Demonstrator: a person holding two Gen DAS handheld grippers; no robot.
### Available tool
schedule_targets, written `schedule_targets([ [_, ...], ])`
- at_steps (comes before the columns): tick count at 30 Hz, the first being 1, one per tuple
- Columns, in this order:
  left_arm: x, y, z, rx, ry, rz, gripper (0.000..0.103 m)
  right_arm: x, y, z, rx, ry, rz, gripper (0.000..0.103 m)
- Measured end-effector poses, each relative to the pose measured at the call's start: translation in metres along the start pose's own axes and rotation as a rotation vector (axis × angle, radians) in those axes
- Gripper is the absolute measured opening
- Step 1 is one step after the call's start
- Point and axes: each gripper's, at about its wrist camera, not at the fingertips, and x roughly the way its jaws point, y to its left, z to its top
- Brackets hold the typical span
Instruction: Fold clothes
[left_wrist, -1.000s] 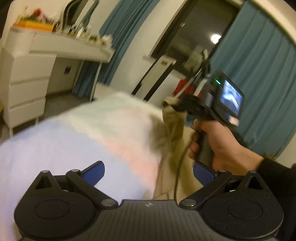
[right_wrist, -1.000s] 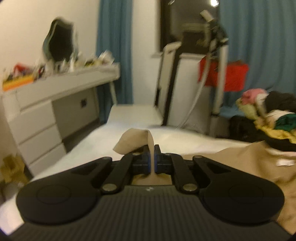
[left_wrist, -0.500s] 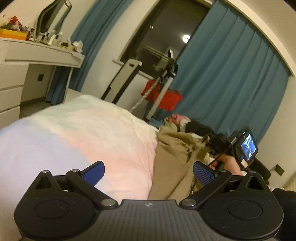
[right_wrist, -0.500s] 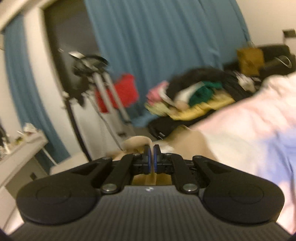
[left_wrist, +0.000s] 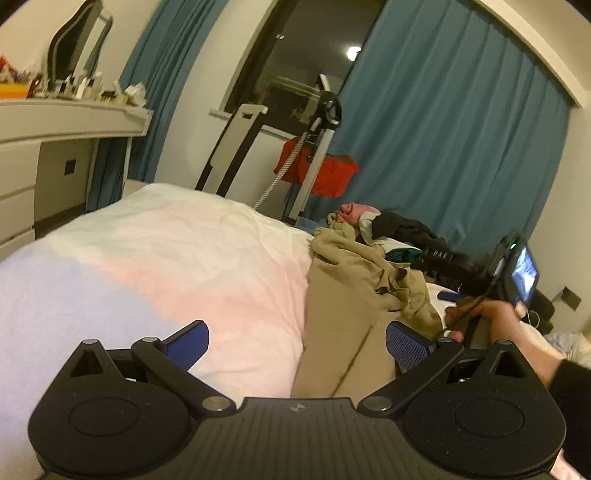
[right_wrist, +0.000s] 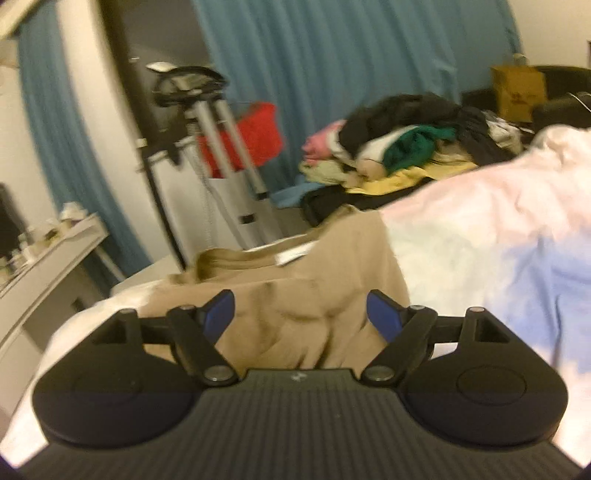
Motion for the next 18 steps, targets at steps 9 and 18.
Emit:
schedule_targets([
  [9, -0.037, -0.028, -0.003, 0.126, -0.001, -0.056, 0.103, -0.164, 0.026, -0.019, -0.078, 0.018, 0.042, 0.079],
  [18, -0.072, -0.04, -0.011, 0.201, 0.093, -0.107, 0.103, -0.313, 0.017, -0.078, -0.066, 0.062, 0.075, 0.08],
])
